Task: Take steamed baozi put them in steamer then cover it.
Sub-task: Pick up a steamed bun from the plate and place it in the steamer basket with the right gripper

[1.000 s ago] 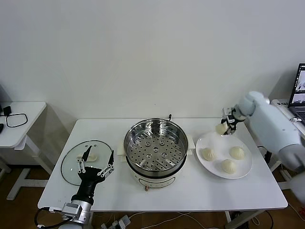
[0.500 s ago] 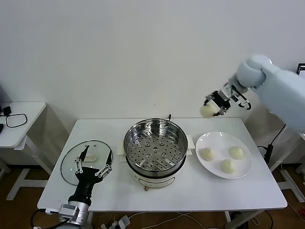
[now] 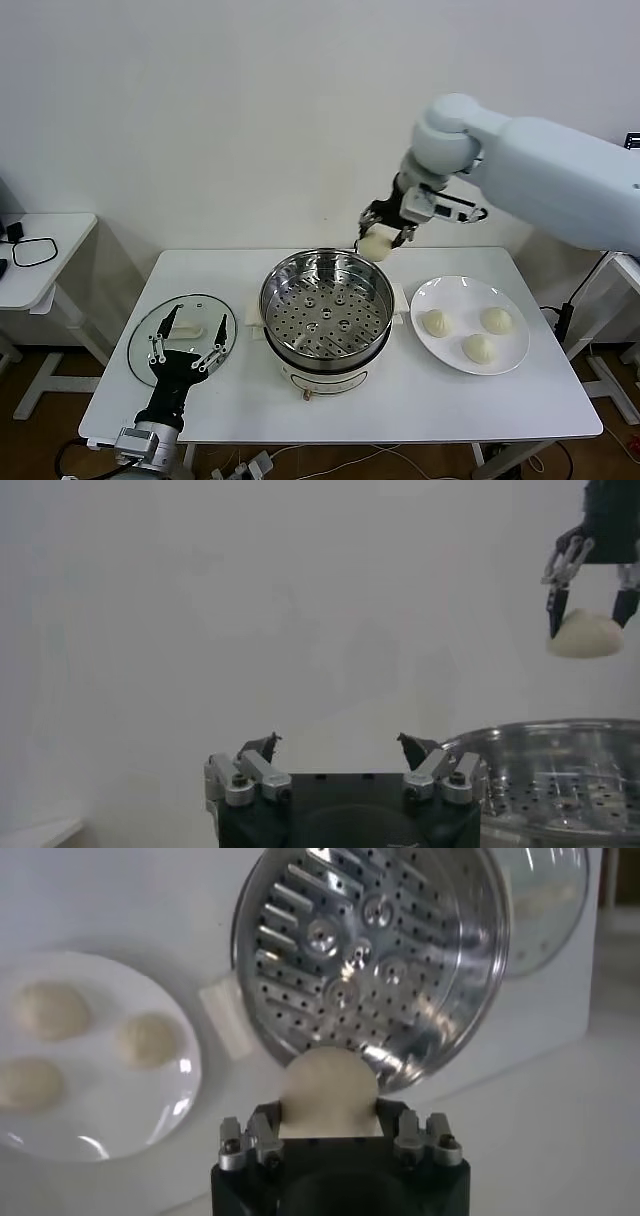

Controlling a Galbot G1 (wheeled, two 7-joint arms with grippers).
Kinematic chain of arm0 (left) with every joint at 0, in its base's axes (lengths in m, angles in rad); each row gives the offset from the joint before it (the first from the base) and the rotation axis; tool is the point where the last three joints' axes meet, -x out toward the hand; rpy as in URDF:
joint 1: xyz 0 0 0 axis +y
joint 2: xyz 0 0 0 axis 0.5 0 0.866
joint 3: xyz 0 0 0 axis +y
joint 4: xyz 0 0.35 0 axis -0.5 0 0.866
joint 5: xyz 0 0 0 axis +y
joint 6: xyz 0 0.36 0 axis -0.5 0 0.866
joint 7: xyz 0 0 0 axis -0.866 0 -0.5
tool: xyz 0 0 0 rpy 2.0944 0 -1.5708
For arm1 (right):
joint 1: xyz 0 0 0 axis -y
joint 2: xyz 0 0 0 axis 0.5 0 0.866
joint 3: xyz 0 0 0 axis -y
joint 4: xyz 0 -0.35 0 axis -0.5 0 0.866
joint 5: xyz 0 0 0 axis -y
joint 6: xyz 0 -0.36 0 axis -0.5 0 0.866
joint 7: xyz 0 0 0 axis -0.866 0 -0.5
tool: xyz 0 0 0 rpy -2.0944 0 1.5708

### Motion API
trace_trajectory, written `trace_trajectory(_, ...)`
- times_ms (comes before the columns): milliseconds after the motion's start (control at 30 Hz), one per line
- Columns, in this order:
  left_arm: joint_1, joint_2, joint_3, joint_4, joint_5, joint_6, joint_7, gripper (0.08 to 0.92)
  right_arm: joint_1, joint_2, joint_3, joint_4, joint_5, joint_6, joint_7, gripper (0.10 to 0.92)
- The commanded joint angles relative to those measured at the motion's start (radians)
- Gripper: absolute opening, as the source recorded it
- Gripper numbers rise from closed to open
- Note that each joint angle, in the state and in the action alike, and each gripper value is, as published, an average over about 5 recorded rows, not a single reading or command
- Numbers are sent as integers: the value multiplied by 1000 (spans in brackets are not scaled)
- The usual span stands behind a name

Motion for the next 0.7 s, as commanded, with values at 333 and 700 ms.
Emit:
trace_trajectory(333, -8, 3, -15, 38, -1, -6, 9, 823, -233, 240, 62, -282, -248, 166, 113, 662)
trace_trajectory(700, -13, 4, -20, 50, -1, -8, 14, 823, -288, 329, 129, -427, -365, 221, 169, 662)
